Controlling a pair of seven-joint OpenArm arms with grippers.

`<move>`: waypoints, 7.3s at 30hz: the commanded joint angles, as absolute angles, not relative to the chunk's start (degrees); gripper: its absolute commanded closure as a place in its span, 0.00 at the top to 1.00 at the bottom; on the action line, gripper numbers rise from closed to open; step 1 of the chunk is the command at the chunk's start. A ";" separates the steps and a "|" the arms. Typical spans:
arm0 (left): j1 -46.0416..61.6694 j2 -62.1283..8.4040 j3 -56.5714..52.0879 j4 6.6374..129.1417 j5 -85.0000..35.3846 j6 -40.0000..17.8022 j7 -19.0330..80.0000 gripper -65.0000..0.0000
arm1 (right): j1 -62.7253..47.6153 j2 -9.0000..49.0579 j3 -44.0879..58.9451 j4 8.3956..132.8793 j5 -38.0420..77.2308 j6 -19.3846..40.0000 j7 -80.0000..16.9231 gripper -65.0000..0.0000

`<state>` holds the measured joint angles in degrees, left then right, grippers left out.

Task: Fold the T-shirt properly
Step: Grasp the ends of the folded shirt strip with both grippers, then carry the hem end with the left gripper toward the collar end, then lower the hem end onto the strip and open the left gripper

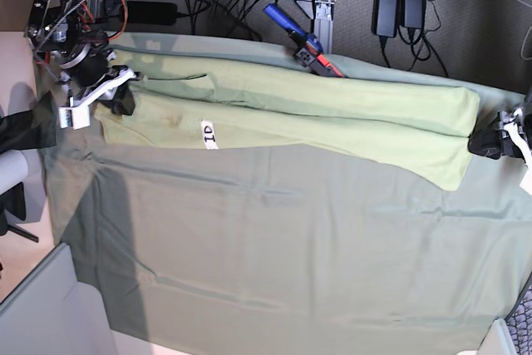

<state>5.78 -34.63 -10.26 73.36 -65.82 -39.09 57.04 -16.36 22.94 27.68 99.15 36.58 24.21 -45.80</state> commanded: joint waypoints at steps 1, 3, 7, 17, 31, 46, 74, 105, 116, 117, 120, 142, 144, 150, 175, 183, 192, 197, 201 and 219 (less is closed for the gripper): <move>5.10 -35.88 -10.96 74.19 -67.44 -40.00 56.38 0.49 | -16.08 23.27 28.23 100.18 37.28 24.27 -44.51 0.00; 5.10 -35.88 -10.96 74.19 -67.77 -40.00 56.38 0.49 | -16.05 22.09 28.23 100.18 37.21 24.27 -43.90 0.00; 5.10 -35.90 -10.96 74.19 -67.92 -40.00 56.49 0.49 | -16.03 20.25 28.23 100.18 34.39 24.27 -42.30 0.45; 5.10 -35.90 -10.96 74.19 -67.94 -40.00 57.23 0.49 | -15.59 19.94 28.40 102.96 33.43 24.27 -40.10 0.60; 6.42 -33.85 -10.96 74.19 -69.01 -40.00 58.15 0.49 | -15.59 18.68 28.38 106.41 33.39 24.27 -40.12 0.59; 6.42 -32.05 -10.96 74.17 -69.01 -40.00 58.11 0.49 | -15.62 18.20 28.38 106.39 33.41 24.27 -40.12 0.59; 6.35 -27.31 -10.85 74.19 -68.49 -40.00 55.02 0.00 | -15.59 18.20 28.38 106.39 33.39 24.27 -40.10 0.59; -17.96 -27.33 -1.74 67.53 -42.37 -40.00 39.99 0.00 | -12.12 18.26 38.30 106.41 34.50 24.27 -40.58 0.59; -25.89 -30.41 2.76 61.19 -38.26 -40.00 37.21 0.00 | -12.14 18.26 38.30 106.41 34.26 24.27 -40.58 0.59; -25.96 -31.20 2.76 61.19 -38.24 -40.00 36.84 0.00 | -12.14 18.26 38.30 106.41 34.28 24.27 -40.58 0.59; -26.37 -33.19 2.76 61.17 -38.11 -40.00 36.80 0.00 | -12.10 18.26 38.30 106.41 34.35 24.27 -40.53 0.59; -12.14 -28.82 2.76 92.42 -56.05 -40.00 50.63 0.00 | -12.12 18.24 38.30 106.41 34.48 24.27 -40.99 0.59; -10.87 -26.02 2.79 93.12 -55.02 -40.00 50.54 0.00 | -12.12 18.24 38.30 106.41 34.28 24.27 -40.99 0.59; -9.52 -19.11 2.79 91.00 -49.98 -40.00 50.39 0.00 | -12.12 18.24 38.30 106.41 34.30 24.27 -40.97 0.59; -9.17 -10.94 3.01 84.58 -56.27 -40.00 53.41 0.50 | -12.23 18.22 38.30 106.41 34.92 24.27 -40.97 0.59; -7.66 -11.00 2.98 84.58 -57.47 -40.00 54.33 0.50 | -12.23 18.22 38.30 106.39 34.92 24.27 -41.01 0.59; -10.83 -13.15 -1.02 84.58 -52.51 -40.00 48.66 0.50 | -12.27 17.08 40.34 106.39 37.30 21.69 -46.00 0.59; -13.13 -13.52 -2.79 83.64 -47.70 -40.00 47.13 0.50 | -12.29 16.97 40.66 106.39 37.12 21.69 -45.91 0.59; -13.13 -12.64 -2.59 77.84 -47.68 -40.00 46.83 0.50 | -12.27 16.95 40.66 106.39 36.88 21.71 -45.89 0.59; -7.60 -5.69 -2.68 69.69 -45.19 -40.00 40.51 0.50 | -12.25 16.93 40.64 106.39 36.01 21.71 -44.58 0.59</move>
<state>-6.63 -5.85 -2.76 68.97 -44.36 -39.48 40.51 -12.67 16.03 40.16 105.43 35.16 22.26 -46.24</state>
